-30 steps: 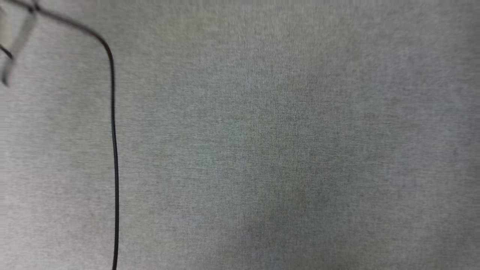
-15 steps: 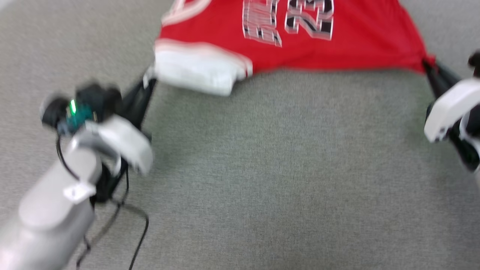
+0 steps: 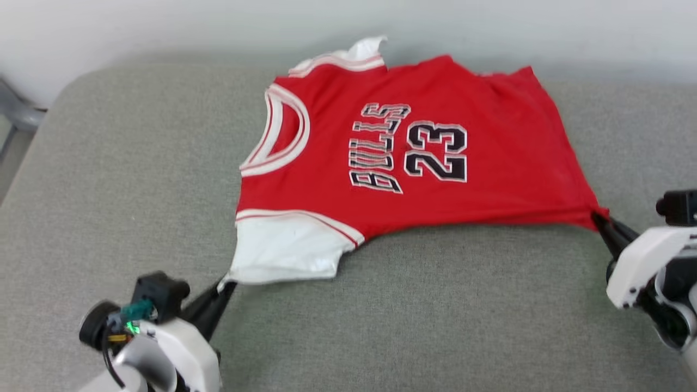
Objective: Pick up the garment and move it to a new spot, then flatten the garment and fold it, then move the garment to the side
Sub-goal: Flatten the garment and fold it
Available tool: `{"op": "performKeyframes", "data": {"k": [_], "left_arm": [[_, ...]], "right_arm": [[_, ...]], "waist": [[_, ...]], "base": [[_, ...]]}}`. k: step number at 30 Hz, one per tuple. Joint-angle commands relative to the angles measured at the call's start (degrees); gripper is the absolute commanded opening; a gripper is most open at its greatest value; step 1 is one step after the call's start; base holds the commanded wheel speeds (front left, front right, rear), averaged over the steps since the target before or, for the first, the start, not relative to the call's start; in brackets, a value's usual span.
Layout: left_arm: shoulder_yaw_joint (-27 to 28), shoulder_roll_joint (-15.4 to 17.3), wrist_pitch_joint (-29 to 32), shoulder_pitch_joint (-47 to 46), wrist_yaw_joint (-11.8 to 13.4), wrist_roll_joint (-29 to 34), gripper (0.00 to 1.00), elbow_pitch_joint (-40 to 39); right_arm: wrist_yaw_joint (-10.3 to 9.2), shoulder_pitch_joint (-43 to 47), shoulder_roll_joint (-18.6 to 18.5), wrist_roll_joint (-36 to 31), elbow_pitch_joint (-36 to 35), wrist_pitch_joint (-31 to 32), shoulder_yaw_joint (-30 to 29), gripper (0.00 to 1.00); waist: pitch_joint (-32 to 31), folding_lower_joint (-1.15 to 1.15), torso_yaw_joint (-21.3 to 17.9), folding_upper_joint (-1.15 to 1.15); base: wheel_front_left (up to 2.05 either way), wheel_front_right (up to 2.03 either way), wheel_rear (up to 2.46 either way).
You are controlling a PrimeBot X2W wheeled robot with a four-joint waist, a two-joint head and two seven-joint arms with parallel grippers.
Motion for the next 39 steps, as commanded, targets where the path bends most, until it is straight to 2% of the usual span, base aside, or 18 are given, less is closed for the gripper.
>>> {"op": "performKeyframes", "data": {"k": [1,9,17,24,30,39], "left_arm": [[-0.21,0.33,0.25,1.19,0.31,-0.39,0.00,-0.56],[-2.05,4.29,2.89,9.44,1.41,-3.72,0.00,-7.25],[-4.16,7.40,5.32,16.21,2.05,-6.78,0.00,-12.65],[-5.24,10.35,6.07,20.47,1.36,-9.12,0.00,-17.36],[-2.85,10.24,4.03,17.11,2.07,-7.72,0.00,-18.29],[0.67,9.48,3.81,8.98,0.66,-5.93,0.00,-16.83]], "right_arm": [[-0.09,1.41,-0.47,0.54,-0.34,0.23,-0.09,0.00],[-0.09,11.52,-3.65,7.42,-6.29,5.40,0.78,0.00],[-0.08,23.69,-8.22,17.01,-15.95,14.12,0.36,0.00],[-0.07,31.22,-11.45,19.24,-22.22,18.02,-2.94,0.00],[-0.07,32.71,-10.77,18.87,-28.03,20.30,-7.51,0.00],[-0.07,28.41,-8.84,16.33,-31.66,23.48,-11.86,0.00]], "waist": [[-1.62,0.01,0.21,-0.01],[-6.60,0.01,0.09,-0.01],[-10.46,0.01,0.22,-0.01],[-11.16,0.01,0.26,-0.01],[-9.52,0.01,-0.05,-0.01],[-5.64,0.01,-0.81,-0.01]], "base": [[0.00,0.00,0.00],[0.00,0.00,0.00],[0.00,0.00,0.00],[0.00,0.00,0.00],[0.00,0.00,0.00],[0.00,0.00,0.00]]}}
